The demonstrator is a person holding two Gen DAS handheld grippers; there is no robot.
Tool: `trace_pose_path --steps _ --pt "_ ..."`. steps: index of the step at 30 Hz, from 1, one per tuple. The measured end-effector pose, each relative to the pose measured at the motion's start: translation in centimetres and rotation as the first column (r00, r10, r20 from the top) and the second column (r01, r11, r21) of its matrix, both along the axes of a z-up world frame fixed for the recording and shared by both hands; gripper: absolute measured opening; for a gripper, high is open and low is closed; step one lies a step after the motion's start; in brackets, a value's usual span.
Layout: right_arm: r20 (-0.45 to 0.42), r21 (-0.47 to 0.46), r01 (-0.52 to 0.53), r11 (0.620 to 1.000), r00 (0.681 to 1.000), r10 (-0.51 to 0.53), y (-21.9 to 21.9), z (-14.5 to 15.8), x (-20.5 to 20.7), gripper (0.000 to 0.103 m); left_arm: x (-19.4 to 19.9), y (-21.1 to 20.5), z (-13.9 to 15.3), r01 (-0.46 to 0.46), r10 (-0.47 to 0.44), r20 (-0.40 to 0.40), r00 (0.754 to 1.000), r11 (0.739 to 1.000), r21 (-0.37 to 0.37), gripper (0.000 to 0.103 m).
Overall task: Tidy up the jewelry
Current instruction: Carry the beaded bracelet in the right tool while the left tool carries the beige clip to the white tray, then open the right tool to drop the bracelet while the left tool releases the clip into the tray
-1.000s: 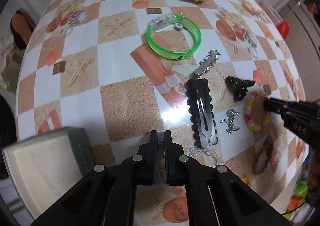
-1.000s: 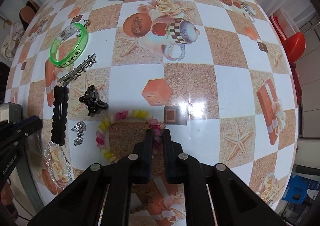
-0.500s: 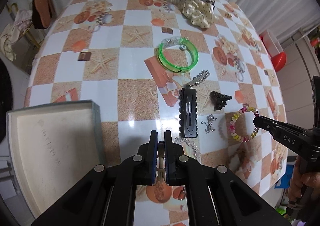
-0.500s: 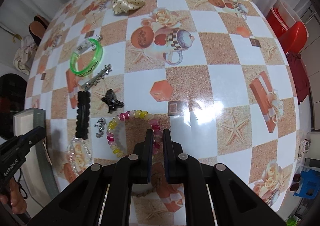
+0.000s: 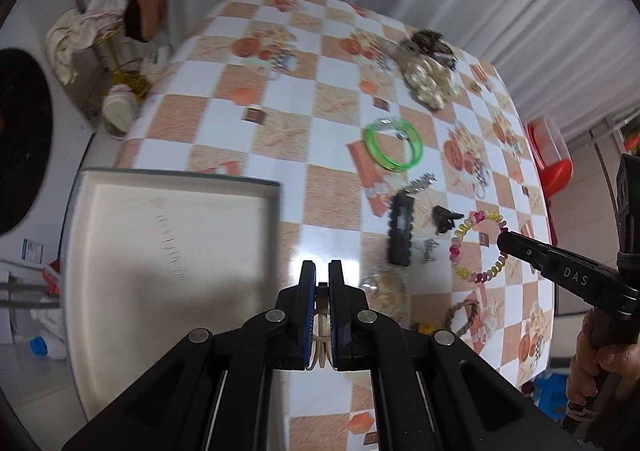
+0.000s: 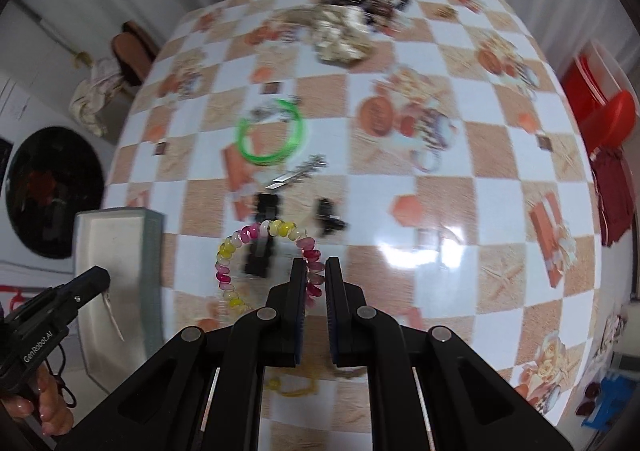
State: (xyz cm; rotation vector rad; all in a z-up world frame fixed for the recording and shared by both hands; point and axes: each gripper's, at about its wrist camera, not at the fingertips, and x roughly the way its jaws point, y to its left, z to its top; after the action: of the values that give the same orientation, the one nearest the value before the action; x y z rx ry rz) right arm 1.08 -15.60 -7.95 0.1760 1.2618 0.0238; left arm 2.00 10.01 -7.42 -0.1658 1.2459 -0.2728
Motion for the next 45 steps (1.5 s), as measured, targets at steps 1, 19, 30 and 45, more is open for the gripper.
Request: trace_pose_path --steps 1,19,30,45 --pt "0.003 0.003 -0.016 1.0 1.0 0.016 0.7 0.1 0.3 0.01 -0.2 0.8 0.1 -0.018 0.018 0.003 1.0 1.0 0.0 0.011" --pt "-0.016 0.037 -0.339 0.94 0.94 0.34 18.5 -2.9 4.2 0.01 -1.0 11.8 -5.6 -0.261 0.267 -0.03 0.963 0.956 0.136 0.011" --pt "-0.114 0.005 -0.37 0.929 0.923 0.369 22.7 -7.7 5.8 0.01 -0.6 11.6 -8.7 -0.237 0.255 -0.048 0.966 0.942 0.239 0.011" --pt "-0.146 0.069 -0.366 0.928 0.916 0.372 22.9 -8.3 6.8 0.05 -0.2 10.3 -9.3 -0.205 0.241 -0.075 0.967 0.923 0.325 0.011"
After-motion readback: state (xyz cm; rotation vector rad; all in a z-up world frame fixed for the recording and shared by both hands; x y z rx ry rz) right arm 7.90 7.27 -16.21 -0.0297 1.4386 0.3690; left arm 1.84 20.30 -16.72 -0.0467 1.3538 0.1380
